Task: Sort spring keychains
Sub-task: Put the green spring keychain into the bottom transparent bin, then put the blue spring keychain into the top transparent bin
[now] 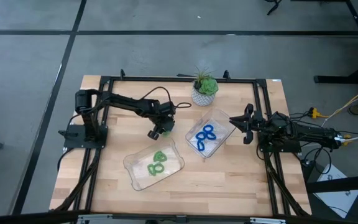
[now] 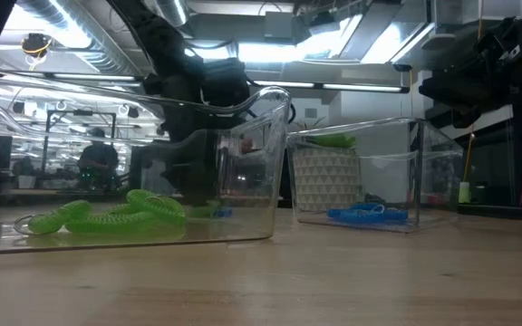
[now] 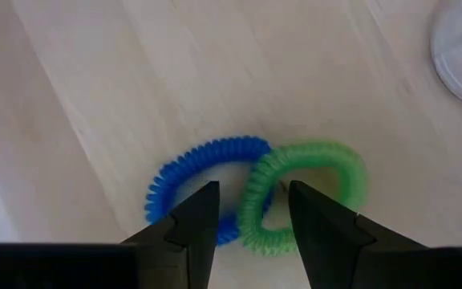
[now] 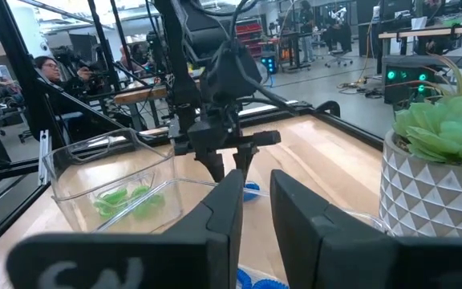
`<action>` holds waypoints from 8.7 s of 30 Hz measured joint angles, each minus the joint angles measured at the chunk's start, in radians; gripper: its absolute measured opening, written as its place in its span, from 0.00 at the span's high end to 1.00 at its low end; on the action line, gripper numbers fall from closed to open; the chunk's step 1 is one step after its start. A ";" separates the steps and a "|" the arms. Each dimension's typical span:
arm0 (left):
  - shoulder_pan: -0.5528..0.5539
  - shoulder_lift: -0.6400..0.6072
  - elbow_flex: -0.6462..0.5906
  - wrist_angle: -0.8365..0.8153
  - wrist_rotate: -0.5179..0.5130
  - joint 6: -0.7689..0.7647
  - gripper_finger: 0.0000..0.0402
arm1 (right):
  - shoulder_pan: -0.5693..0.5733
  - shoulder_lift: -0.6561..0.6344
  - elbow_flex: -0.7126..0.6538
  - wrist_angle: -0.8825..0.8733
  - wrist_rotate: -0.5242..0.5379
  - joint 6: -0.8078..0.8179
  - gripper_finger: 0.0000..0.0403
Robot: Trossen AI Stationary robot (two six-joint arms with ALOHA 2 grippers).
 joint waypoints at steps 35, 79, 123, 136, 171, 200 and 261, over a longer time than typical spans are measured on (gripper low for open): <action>0.003 -0.249 0.001 -0.001 -0.094 -0.275 0.93 | 0.000 0.000 0.000 0.000 0.000 0.000 0.83; -0.033 -0.562 0.002 0.239 -0.097 -0.606 0.93 | 0.000 0.000 0.000 0.000 0.000 0.000 0.83; -0.483 -0.562 0.002 -0.029 0.249 -0.971 0.92 | 0.000 0.000 0.000 0.000 0.000 0.000 0.83; -0.483 -0.561 0.002 -0.102 0.248 -0.970 0.92 | 0.000 0.000 0.000 0.000 0.000 0.000 0.83; -0.426 -0.561 0.002 -0.153 0.247 -1.035 0.61 | 0.000 0.000 0.000 0.000 0.000 0.000 0.83; -0.126 -0.370 0.002 -0.063 -0.282 -0.721 0.62 | 0.000 0.000 0.000 0.000 0.000 0.000 0.83; -0.001 0.001 -0.004 0.028 -0.188 -0.657 0.97 | 0.000 0.000 0.000 0.000 0.000 0.000 0.83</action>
